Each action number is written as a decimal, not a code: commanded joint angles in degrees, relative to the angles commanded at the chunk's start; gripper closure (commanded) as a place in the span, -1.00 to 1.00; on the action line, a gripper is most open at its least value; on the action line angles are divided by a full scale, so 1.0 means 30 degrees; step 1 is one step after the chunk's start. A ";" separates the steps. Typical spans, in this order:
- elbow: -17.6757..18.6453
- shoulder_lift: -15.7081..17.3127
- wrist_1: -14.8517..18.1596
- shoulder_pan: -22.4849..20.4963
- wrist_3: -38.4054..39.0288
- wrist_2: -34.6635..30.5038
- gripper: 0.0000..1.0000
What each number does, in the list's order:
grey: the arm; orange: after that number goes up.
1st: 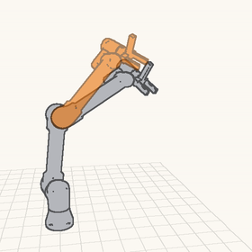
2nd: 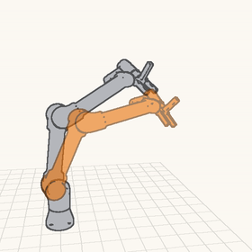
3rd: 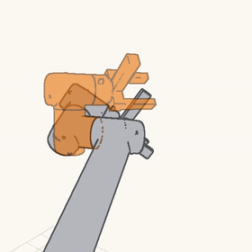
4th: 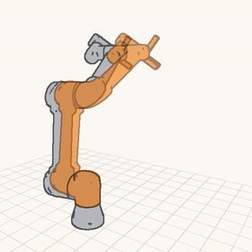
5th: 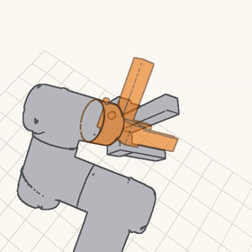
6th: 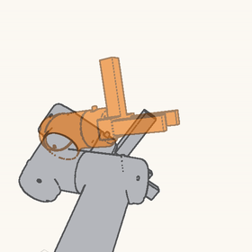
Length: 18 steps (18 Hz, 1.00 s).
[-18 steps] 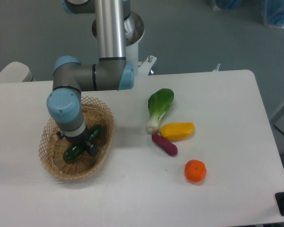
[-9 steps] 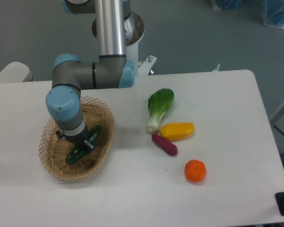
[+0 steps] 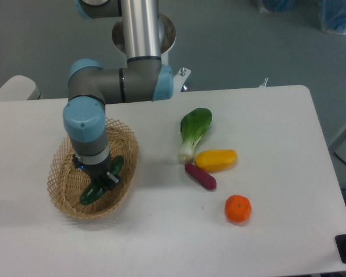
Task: Pick up the cucumber from the basket
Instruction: 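Lift the cucumber out of the basket and carry it toward the tangerine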
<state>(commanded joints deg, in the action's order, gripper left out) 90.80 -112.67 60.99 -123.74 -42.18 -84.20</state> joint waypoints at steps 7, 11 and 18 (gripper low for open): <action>-0.2140 -0.0819 0.0030 -0.2109 -0.1931 -0.0029 0.88; -0.3370 -0.1493 0.0205 -0.3339 -0.3337 -0.0087 0.88; -0.5450 -0.2401 0.2109 -0.4660 -0.6035 -0.0204 0.88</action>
<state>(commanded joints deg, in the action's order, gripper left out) 74.45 -119.88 67.32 -137.72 -60.29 -84.81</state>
